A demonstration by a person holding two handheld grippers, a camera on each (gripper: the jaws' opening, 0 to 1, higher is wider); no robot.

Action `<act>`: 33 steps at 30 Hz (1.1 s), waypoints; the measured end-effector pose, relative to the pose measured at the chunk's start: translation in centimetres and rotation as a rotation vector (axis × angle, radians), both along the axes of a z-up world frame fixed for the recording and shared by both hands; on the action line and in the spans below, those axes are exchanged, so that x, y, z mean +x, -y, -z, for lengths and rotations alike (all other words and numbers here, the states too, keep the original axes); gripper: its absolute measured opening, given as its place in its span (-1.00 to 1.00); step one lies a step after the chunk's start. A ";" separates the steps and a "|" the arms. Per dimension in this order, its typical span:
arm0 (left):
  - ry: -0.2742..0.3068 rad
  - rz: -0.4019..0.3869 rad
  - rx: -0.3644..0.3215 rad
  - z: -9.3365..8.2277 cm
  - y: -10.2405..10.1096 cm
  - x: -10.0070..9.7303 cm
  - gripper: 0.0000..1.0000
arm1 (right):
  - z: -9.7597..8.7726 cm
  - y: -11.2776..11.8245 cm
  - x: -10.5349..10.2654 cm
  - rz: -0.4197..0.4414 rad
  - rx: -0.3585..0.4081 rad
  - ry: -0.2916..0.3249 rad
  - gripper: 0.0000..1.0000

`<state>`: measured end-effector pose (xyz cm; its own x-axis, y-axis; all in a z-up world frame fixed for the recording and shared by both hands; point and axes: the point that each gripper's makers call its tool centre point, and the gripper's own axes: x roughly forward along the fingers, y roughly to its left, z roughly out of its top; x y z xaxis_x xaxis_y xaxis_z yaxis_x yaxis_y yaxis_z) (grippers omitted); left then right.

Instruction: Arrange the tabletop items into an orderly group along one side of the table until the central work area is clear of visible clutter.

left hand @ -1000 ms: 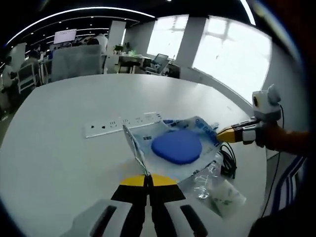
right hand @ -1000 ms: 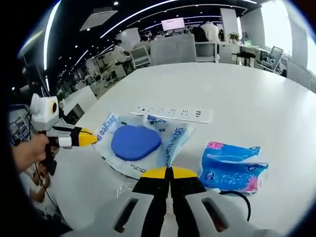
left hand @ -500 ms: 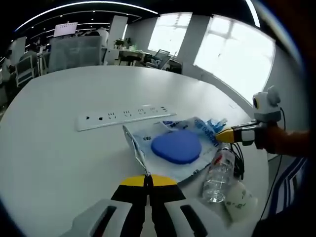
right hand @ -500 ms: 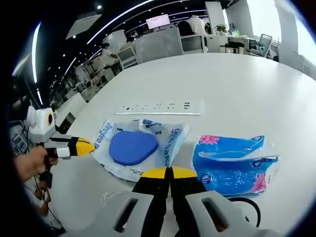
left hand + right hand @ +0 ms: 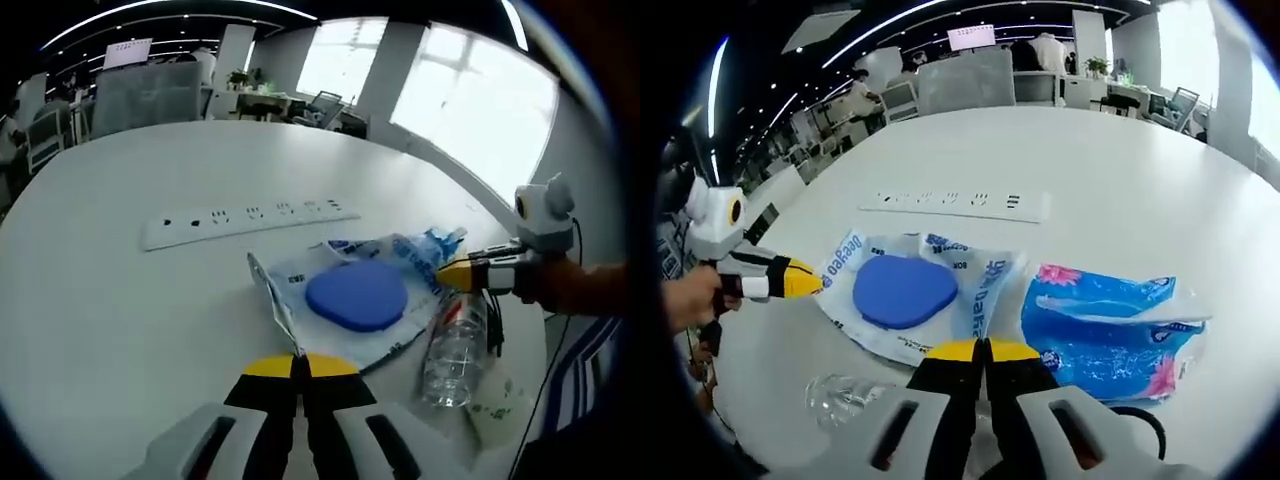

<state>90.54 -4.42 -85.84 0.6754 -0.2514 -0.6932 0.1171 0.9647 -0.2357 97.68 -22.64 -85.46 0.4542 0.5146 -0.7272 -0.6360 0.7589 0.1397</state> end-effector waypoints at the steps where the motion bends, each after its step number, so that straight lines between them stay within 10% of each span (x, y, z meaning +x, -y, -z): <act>1: 0.002 0.000 0.005 0.0 -0.1 0.0 -1.00 | 0.1 0.0 0.0 -0.006 -0.003 -0.001 -1.00; 24: 0.019 0.012 0.030 -0.2 0.4 -1.3 -0.93 | -2.5 0.9 0.1 0.005 -0.006 0.082 -0.98; 33: 0.070 0.006 0.037 -1.6 0.0 -1.4 -0.74 | -3.3 1.4 -1.2 -0.013 -0.001 0.117 -0.57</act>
